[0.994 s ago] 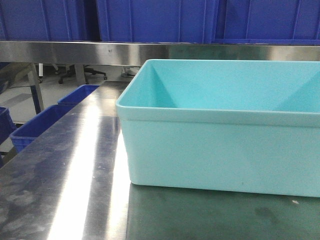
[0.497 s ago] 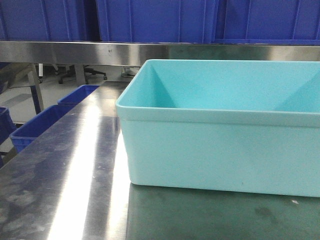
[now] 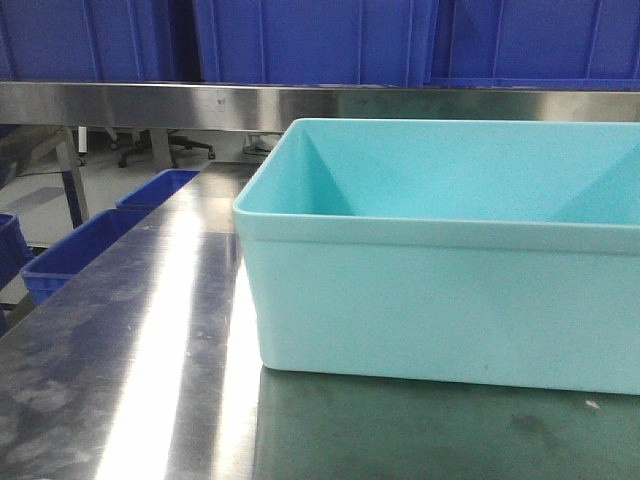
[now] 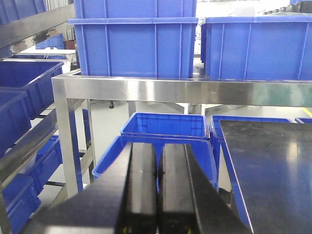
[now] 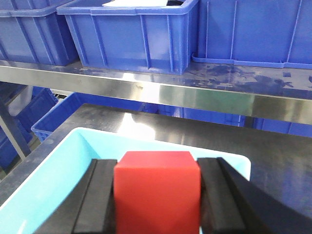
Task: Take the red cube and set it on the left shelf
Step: 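Lift the red cube out of the bin with the right gripper, then drive the base away from the table holding the red cube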
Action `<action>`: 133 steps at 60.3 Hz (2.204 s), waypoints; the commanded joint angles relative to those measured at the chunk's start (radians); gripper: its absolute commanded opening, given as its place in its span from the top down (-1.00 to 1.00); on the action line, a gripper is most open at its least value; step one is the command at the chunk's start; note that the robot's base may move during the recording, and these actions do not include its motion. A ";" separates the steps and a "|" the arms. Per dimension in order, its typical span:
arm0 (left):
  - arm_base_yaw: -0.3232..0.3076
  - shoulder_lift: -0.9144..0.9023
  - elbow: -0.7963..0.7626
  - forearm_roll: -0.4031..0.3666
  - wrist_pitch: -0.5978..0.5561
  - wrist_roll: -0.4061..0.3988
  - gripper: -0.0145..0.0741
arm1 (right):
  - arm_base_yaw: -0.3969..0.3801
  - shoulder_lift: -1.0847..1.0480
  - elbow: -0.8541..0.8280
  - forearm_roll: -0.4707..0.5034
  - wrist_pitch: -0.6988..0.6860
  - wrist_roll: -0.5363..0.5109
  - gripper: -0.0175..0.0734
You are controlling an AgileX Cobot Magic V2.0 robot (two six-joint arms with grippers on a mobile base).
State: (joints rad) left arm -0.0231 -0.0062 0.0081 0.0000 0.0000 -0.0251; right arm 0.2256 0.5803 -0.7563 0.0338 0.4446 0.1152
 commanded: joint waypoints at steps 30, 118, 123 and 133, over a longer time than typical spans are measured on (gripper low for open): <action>-0.004 -0.015 0.025 0.000 -0.083 0.000 0.44 | 0.001 -0.001 -0.026 -0.009 -0.084 -0.005 0.49; -0.004 -0.015 0.025 0.000 -0.083 0.000 0.44 | 0.001 0.012 -0.026 -0.009 -0.083 -0.005 0.49; -0.004 -0.015 0.025 0.000 -0.083 0.000 0.44 | 0.001 0.013 -0.026 -0.009 -0.083 -0.005 0.49; -0.004 -0.015 0.025 0.000 -0.083 0.000 0.44 | 0.001 0.013 -0.026 -0.009 -0.083 -0.005 0.49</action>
State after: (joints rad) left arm -0.0231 -0.0062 0.0081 0.0000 0.0000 -0.0251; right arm 0.2256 0.5862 -0.7563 0.0338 0.4446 0.1152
